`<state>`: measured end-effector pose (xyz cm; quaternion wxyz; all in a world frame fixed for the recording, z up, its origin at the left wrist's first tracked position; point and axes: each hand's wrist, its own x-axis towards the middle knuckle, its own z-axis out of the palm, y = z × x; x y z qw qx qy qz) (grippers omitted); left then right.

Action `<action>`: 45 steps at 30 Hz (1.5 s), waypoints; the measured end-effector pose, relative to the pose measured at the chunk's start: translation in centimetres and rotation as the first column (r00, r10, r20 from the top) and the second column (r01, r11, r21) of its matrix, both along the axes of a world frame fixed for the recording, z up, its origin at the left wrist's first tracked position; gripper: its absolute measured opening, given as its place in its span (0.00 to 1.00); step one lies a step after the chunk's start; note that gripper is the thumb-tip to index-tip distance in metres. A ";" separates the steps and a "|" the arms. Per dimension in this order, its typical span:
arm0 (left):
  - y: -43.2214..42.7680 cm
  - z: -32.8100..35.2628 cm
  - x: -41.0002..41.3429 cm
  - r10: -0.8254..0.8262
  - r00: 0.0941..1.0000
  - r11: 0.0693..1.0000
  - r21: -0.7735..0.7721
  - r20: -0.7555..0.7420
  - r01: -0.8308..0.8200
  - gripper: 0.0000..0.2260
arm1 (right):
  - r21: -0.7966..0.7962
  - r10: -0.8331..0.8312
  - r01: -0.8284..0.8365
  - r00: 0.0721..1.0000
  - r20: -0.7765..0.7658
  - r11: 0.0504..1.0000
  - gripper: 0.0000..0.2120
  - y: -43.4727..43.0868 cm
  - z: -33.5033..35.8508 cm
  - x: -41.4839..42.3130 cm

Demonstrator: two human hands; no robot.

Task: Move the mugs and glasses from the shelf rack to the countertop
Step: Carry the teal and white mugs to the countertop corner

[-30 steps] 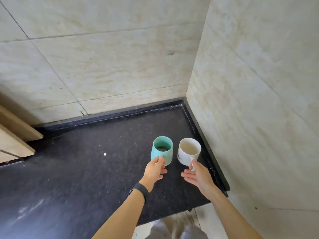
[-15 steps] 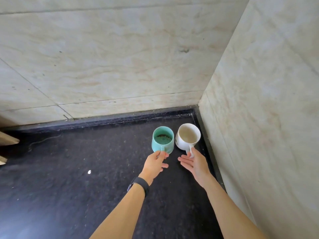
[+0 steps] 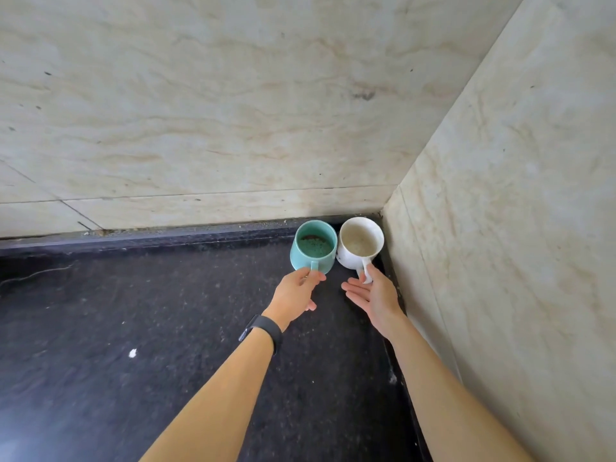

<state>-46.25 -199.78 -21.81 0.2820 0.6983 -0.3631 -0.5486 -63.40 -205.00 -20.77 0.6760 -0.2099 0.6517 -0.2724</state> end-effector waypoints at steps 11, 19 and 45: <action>0.2 0.3 -1.6 0.145 0.989 0.989 0.026 -0.026 -0.145 0.11 | -0.051 0.001 -0.003 0.999 -0.041 0.999 0.16 -0.1 0.0 1.1; -0.3 0.9 -1.7 0.060 0.996 0.998 0.027 0.065 -0.062 0.14 | -0.082 0.003 -0.009 0.998 -0.062 0.997 0.15 -0.4 -0.5 1.1; 16.4 11.9 2.0 -0.288 0.738 0.955 0.128 0.610 0.267 0.18 | -0.171 0.397 -0.679 0.593 -0.700 0.714 0.15 18.3 11.5 -0.4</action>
